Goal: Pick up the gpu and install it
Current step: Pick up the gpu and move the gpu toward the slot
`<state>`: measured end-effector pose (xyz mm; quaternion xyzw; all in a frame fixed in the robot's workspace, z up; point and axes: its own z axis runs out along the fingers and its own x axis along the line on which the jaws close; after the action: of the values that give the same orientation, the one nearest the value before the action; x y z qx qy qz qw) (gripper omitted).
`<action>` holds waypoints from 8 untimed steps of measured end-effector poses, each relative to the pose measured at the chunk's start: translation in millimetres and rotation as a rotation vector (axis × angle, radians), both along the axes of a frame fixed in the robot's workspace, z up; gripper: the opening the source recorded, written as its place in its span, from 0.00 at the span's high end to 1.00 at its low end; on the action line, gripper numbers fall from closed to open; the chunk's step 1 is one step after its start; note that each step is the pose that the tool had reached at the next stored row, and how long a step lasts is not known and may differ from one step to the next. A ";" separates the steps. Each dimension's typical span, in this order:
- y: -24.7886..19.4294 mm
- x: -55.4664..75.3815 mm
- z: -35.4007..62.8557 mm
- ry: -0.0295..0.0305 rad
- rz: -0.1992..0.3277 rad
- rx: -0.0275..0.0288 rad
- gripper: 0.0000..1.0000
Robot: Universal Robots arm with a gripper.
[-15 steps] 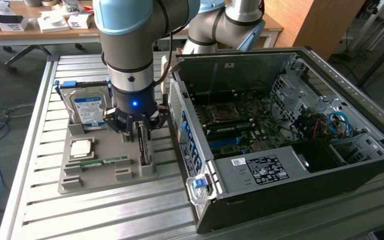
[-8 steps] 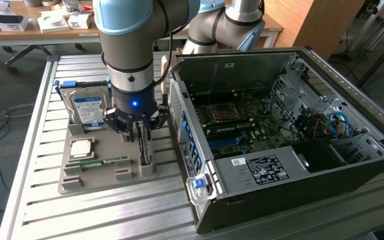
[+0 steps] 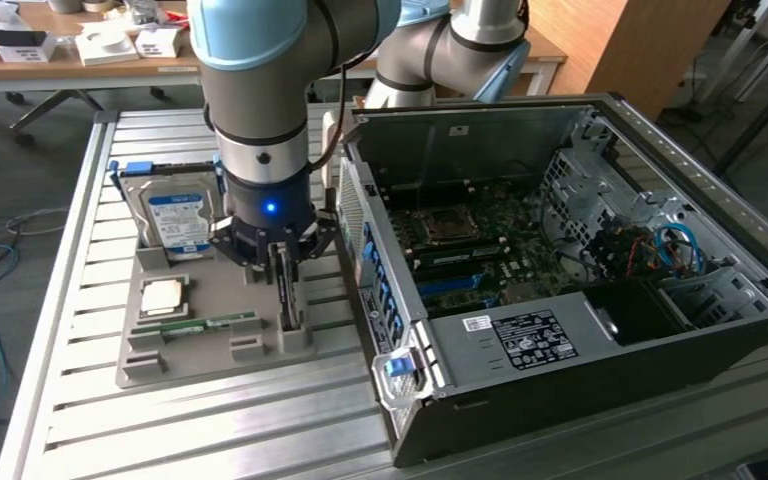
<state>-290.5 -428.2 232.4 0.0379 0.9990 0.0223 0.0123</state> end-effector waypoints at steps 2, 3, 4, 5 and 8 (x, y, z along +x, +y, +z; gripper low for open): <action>0.0 0.0 0.0 0.0001 0.000 -0.0001 0.64; -0.1 0.1 0.1 0.0002 0.000 -0.0002 0.64; -0.4 0.1 0.2 0.0004 0.000 -0.0003 0.64; -1.0 0.1 0.2 0.0003 0.000 -0.0003 0.64; -1.9 0.1 0.1 0.0002 0.000 -0.0002 0.64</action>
<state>-290.4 -430.2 232.5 0.0378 0.9990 0.0222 0.0122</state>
